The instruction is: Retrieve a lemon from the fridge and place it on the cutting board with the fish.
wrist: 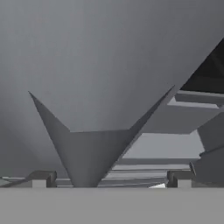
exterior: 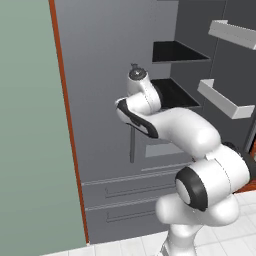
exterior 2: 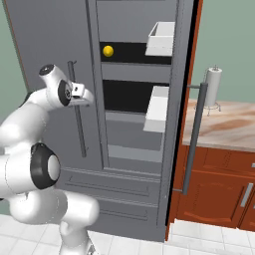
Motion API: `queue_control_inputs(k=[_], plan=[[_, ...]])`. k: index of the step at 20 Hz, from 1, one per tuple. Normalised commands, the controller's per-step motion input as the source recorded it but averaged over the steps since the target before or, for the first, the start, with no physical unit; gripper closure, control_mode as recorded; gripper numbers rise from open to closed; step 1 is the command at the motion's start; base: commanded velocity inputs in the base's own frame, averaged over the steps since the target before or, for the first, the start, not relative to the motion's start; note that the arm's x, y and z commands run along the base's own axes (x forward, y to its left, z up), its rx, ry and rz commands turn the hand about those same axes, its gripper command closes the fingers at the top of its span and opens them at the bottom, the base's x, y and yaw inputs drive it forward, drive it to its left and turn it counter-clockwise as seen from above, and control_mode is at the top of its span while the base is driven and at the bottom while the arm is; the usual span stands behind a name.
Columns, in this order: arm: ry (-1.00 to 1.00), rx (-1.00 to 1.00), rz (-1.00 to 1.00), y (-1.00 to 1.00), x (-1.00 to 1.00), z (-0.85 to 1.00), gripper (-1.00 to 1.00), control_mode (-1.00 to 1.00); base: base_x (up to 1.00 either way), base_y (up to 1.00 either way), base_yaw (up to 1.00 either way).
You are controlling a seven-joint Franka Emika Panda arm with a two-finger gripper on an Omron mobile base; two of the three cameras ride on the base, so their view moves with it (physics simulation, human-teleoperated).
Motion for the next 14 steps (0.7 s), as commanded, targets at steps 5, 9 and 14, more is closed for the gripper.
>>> queue_control_inputs(k=[5,9,14], plan=[[-0.21,0.00,0.00,0.22,0.22,-0.02,-1.00,-1.00,0.00,0.00,0.00],[-0.30,0.00,0.00,0.11,0.02,0.00,-1.00,-1.00,0.00,0.00,0.00],[-0.31,0.01,0.00,0.00,0.00,0.00,-1.00,-1.00,0.00,0.00,0.00]])
